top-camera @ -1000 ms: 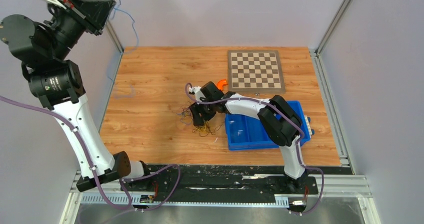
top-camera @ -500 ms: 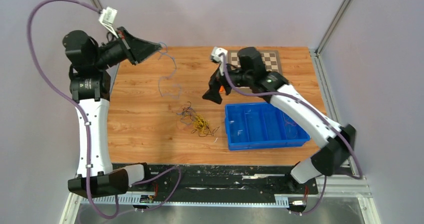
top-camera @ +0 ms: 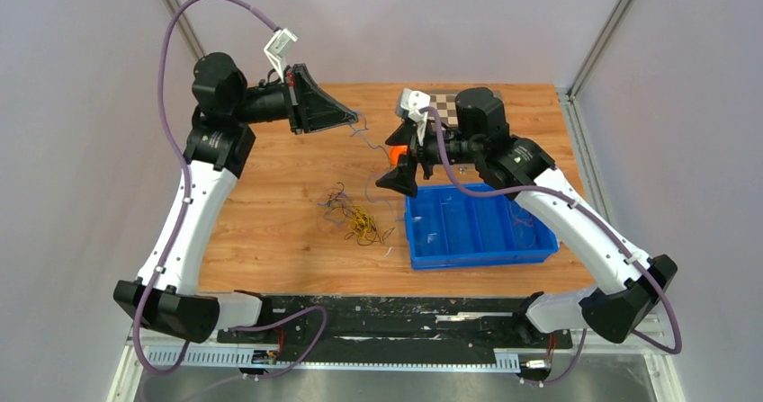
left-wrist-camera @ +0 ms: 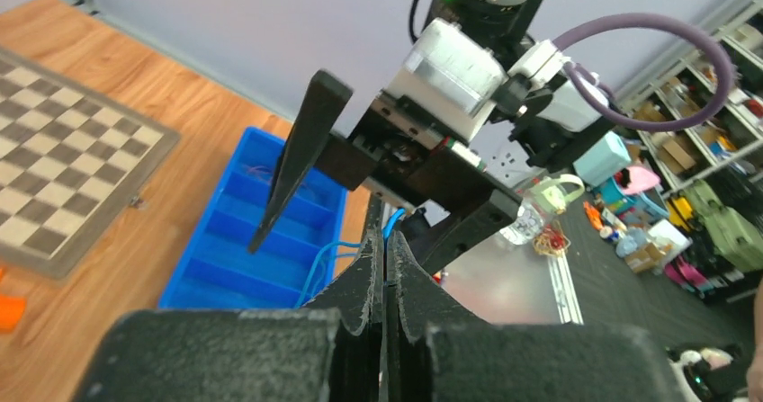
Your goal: Untangle the cables
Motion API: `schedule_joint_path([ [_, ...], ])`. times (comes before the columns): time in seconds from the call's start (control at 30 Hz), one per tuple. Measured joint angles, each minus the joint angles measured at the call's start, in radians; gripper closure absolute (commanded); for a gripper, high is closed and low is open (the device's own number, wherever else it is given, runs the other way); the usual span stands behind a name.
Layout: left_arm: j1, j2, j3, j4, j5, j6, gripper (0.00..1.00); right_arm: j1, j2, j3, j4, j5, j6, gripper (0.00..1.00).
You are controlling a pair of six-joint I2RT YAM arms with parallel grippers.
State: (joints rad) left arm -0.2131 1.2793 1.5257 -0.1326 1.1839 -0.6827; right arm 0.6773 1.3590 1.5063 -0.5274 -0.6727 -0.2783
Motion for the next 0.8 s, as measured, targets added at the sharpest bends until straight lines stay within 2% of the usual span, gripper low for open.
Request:
schedule_joint_path([
  [0.07,-0.031,0.018,0.000,0.076,0.016,-0.051,1.00,0.000,-0.016,-0.022,0.004,0.008,-0.008,0.39],
  [0.17,-0.055,0.045,0.000,0.167,0.025,-0.111,1.00,0.000,-0.046,-0.054,0.014,0.031,-0.012,0.89],
  [0.2,-0.058,0.053,0.000,0.187,0.028,-0.126,1.00,0.000,-0.056,-0.063,0.018,0.037,-0.016,0.99],
  [0.37,-0.063,0.069,-0.018,0.250,0.040,-0.169,1.00,-0.018,-0.129,-0.106,0.037,0.086,0.014,1.00],
  [0.47,-0.074,0.065,-0.054,0.246,0.034,-0.153,0.96,-0.074,-0.172,-0.112,0.052,0.086,0.059,1.00],
  [0.63,-0.156,0.052,-0.103,0.013,-0.072,0.043,0.90,-0.151,-0.287,-0.179,0.076,0.055,0.154,1.00],
  [0.7,-0.219,0.053,-0.122,-0.085,-0.136,0.134,0.86,-0.153,-0.344,-0.234,0.079,0.037,0.186,1.00],
  [0.77,-0.272,0.064,-0.137,-0.145,-0.181,0.193,0.73,-0.151,-0.399,-0.301,0.078,0.023,0.214,1.00],
  [0.8,-0.293,0.076,-0.140,-0.164,-0.200,0.219,0.63,-0.152,-0.418,-0.328,0.076,0.019,0.229,1.00],
])
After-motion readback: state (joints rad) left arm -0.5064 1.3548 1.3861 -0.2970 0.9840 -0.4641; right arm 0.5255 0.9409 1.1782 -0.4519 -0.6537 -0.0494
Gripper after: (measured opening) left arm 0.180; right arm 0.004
